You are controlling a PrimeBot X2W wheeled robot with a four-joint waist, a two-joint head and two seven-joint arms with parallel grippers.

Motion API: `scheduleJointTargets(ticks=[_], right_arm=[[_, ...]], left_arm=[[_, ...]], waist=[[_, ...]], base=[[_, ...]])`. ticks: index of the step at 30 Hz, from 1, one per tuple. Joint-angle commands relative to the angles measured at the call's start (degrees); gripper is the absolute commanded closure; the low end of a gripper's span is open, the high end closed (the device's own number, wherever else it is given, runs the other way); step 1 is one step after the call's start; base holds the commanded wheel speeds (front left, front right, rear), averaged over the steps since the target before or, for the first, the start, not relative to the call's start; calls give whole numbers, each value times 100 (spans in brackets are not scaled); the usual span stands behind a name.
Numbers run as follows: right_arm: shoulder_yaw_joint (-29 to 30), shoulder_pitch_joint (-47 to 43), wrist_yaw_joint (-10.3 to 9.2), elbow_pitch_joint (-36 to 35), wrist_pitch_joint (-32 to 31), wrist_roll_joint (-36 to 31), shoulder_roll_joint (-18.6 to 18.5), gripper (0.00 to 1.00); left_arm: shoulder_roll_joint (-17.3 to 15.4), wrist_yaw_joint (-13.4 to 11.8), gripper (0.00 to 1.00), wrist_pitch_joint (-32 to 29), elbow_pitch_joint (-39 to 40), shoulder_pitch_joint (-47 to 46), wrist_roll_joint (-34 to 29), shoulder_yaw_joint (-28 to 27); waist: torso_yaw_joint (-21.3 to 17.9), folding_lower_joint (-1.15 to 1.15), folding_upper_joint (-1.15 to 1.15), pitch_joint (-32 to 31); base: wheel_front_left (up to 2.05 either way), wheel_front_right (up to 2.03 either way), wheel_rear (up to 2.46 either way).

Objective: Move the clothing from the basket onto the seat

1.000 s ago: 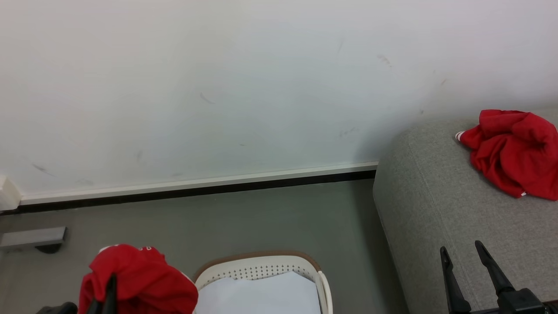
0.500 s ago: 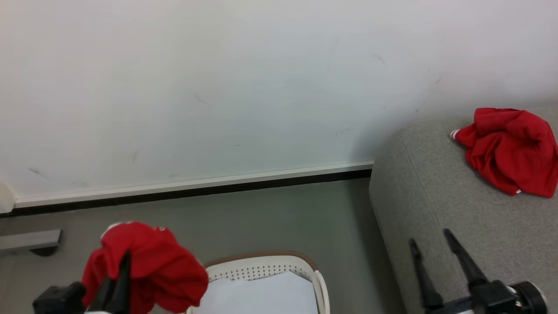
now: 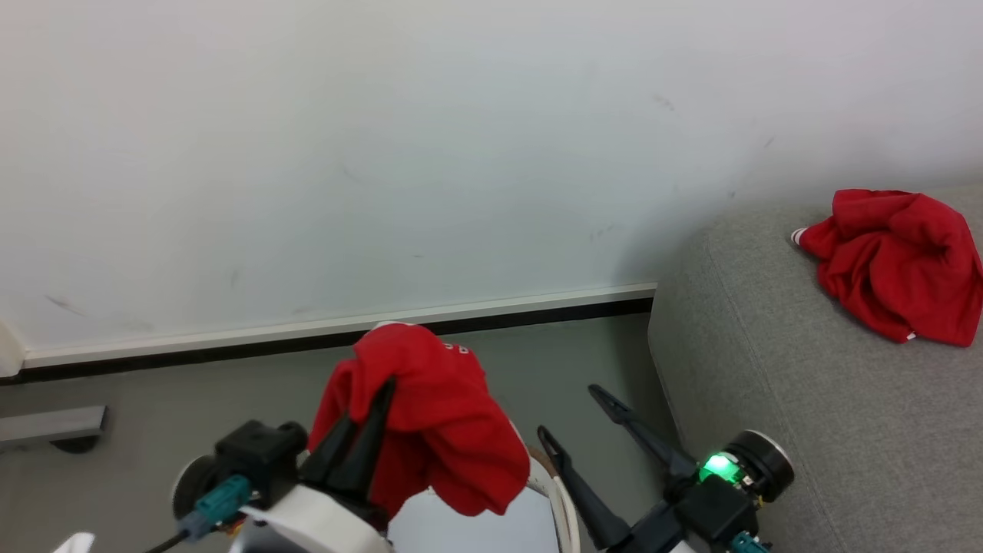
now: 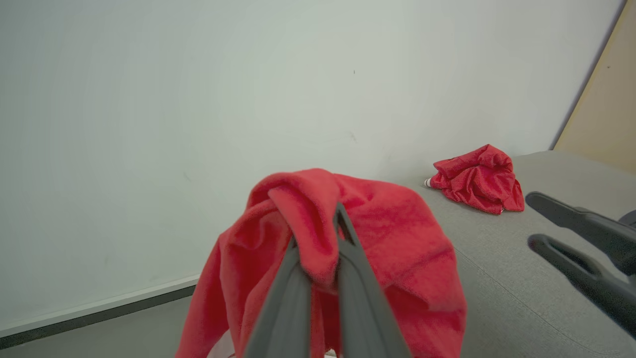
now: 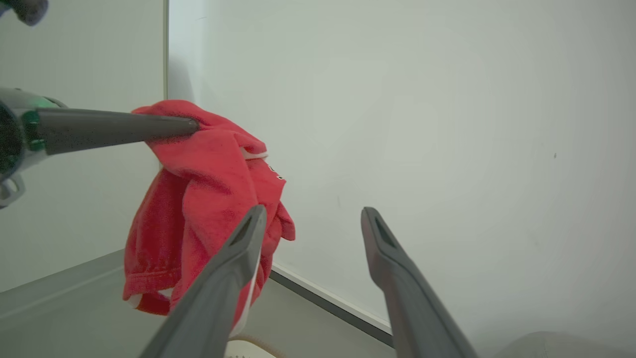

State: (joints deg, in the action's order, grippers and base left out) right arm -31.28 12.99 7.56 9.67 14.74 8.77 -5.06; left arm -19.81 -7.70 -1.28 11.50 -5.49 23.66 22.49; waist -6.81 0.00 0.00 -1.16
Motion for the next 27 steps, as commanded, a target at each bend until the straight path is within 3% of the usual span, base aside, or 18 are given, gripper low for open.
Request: scheduleJointTargets(ticks=[1,8,18,27], right_arm=[[-152,131,-15,44,-18,78,1,0],[-777,475,-15,217,-156,241,38,0],[-494,606,-15,568,-305,-508,-15,0],[-739,613,-15,770,-572,-336,-24,0]], left_arm=[[54,73,100,-33,-87,-169,-111,112],[416,316,100,-82,-487,-610,-347,741],[595,575,100,-349,-342,-678,-302,1303],[690,773,100,-572,-42,-617,81,1476]], waist=[[-10,0,0,3],[-121,0,0,-26],[-237,0,0,4],[-233,0,0,15]], base=[[0,0,0],[0,0,0],[0,0,0],[0,0,0]])
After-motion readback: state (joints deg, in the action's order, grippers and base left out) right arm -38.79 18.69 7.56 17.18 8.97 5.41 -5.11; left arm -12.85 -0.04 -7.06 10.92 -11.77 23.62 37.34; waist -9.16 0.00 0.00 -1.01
